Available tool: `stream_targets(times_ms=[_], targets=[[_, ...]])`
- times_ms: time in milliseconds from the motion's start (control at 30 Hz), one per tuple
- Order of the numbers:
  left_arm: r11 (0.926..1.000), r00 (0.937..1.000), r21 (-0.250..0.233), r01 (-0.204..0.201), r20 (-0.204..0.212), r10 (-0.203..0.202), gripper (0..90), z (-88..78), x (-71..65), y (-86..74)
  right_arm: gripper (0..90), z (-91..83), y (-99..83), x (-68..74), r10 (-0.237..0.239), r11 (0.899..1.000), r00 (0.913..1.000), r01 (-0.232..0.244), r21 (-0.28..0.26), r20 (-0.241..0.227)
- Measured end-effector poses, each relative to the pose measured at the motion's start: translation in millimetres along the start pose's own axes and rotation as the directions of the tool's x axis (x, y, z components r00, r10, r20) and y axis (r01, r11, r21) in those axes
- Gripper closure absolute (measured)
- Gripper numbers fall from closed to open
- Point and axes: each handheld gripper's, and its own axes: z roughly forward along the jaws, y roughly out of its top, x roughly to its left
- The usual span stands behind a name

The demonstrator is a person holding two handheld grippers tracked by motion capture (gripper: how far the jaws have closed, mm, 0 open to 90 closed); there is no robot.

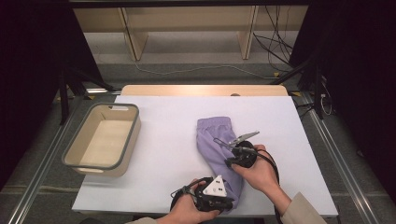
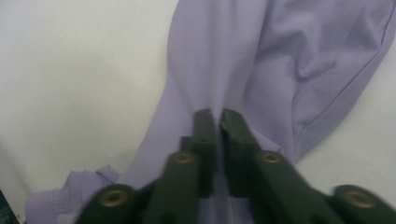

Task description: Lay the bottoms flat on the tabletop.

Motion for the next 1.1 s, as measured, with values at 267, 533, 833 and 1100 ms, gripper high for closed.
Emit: stream_targets(times_ms=[267,533,833,1100], targets=[[0.9993,0.9977,-0.038,0.000,-0.068,-0.002,63.7,-21.9,6.8,3.3,87.4,-17.3,2.7,-12.2,0.048,0.996,0.9988,-0.047,-0.075,0.012],[0.9978,0.9915,0.039,0.054,-0.120,-0.049,50.4,-19.4,19.9,-8.3,88.3,-7.5,-17.8,-56.0,0.161,0.986,0.9842,-0.157,-0.047,0.075],[0.9987,0.9921,0.025,0.044,-0.119,-0.041,56.4,-13.2,22.1,-9.8,79.0,-14.3,-18.0,-50.9,0.137,0.988,0.9842,-0.128,-0.088,0.112],[0.9984,0.9923,0.009,0.055,-0.111,-0.054,62.5,-19.5,20.2,-11.1,68.0,-17.0,11.7,18.8,-0.041,0.988,0.9986,0.046,-0.147,0.034]])
